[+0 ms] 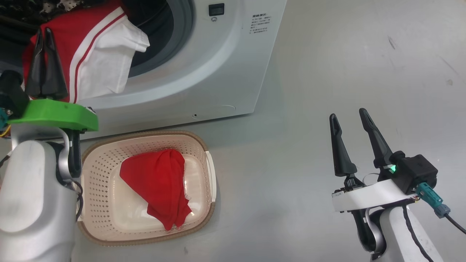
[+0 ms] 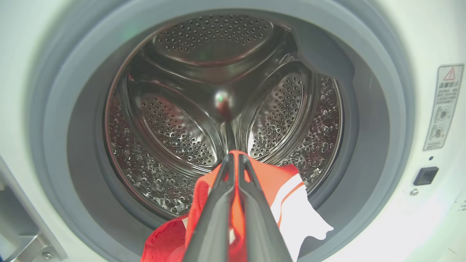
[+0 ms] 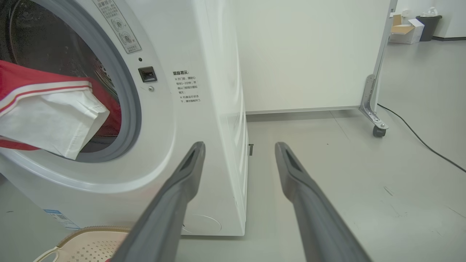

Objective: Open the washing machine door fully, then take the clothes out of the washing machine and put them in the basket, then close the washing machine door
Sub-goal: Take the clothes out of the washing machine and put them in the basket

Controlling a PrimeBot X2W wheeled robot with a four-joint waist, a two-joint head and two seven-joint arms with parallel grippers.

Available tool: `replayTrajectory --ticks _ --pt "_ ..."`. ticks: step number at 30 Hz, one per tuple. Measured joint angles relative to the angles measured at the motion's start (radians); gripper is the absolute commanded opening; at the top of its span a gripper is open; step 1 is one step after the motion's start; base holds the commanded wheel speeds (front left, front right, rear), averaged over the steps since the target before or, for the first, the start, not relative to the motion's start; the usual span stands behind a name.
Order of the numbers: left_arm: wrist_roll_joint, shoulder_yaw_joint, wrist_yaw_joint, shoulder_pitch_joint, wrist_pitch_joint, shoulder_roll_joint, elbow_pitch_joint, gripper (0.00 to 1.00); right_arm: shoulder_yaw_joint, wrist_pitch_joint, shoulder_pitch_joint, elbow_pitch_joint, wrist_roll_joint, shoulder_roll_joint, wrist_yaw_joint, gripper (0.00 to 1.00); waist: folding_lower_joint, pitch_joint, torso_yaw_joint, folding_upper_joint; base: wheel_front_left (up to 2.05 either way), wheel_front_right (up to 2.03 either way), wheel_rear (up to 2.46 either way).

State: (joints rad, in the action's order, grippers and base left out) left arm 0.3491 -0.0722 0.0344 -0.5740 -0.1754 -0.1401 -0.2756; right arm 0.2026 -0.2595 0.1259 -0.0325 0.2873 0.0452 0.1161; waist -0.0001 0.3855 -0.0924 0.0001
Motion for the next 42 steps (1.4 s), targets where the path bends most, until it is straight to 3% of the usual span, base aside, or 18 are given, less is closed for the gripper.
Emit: replayTrajectory --ticks 25,42 --pt "-0.034 -0.058 0.023 0.243 -0.034 0.028 0.254 0.0 0.003 0.0 -0.117 -0.002 0.0 -0.001 -0.001 1.0 0.0 -0.176 0.094 0.0 0.0 0.0 0.0" --pt "-0.002 -0.198 0.017 0.492 0.127 0.064 0.213 0.0 0.038 0.0 -0.119 0.012 -0.009 -0.001 -0.001 1.0 0.0 -0.166 0.096 0.0 0.0 0.0 0.0"
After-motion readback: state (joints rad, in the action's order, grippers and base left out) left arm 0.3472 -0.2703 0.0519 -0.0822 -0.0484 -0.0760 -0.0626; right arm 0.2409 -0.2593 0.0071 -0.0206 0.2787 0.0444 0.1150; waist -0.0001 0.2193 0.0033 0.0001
